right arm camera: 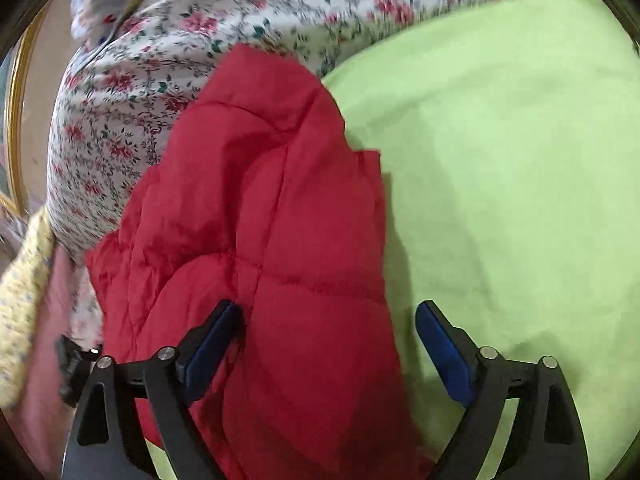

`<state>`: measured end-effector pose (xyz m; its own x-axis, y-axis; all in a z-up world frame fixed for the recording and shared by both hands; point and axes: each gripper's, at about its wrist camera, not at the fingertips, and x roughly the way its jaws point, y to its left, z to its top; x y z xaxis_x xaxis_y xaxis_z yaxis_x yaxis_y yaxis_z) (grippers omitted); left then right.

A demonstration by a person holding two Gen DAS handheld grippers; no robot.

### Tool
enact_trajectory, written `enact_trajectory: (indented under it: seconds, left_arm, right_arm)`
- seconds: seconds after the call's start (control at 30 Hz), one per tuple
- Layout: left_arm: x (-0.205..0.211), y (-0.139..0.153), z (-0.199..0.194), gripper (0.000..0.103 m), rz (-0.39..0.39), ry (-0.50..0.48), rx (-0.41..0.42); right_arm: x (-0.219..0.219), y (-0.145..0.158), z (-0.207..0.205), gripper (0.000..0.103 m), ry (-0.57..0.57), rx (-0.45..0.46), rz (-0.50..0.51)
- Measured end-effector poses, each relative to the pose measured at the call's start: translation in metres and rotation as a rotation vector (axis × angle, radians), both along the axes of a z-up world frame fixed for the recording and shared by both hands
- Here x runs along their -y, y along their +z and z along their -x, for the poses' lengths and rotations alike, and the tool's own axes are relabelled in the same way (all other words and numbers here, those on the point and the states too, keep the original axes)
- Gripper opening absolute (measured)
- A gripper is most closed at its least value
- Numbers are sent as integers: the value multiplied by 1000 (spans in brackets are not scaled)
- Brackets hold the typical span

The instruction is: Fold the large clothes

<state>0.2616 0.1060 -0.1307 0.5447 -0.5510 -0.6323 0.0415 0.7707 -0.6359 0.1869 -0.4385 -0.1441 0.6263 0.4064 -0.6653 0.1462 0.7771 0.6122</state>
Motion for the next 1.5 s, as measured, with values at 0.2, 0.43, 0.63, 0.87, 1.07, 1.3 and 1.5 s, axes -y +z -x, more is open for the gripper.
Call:
enact_trajectory:
  seconds: [0.2,0.43,0.63,0.87,1.07,1.3,1.5]
  left_arm:
    - [11,-2,-11,87,-10,-32,-3]
    - [16,5,-3,58,-35,-81,54]
    - [25,21,12,46,-60,-110,93]
    - [19,32,66,44,-60,-158,108]
    - [14,38,126,44,-63,-201,106]
    - [0,29,182,44,-44,-235,68]
    - [-8,12,191,44,-69,-201,45]
  right_arm:
    - [-14,-10,-17,93,53,-19,-103]
    - [-21,-8,-14,71,74,-24,-111]
    - [-22,6,-1,48,72,-12,-138]
    - [-33,33,45,43,100,8,-136]
    - [-37,35,106,42,113,-12,-156]
    - [-37,31,171,42,120,-28,-210]
    - [-43,32,193,43,125,-20,-181]
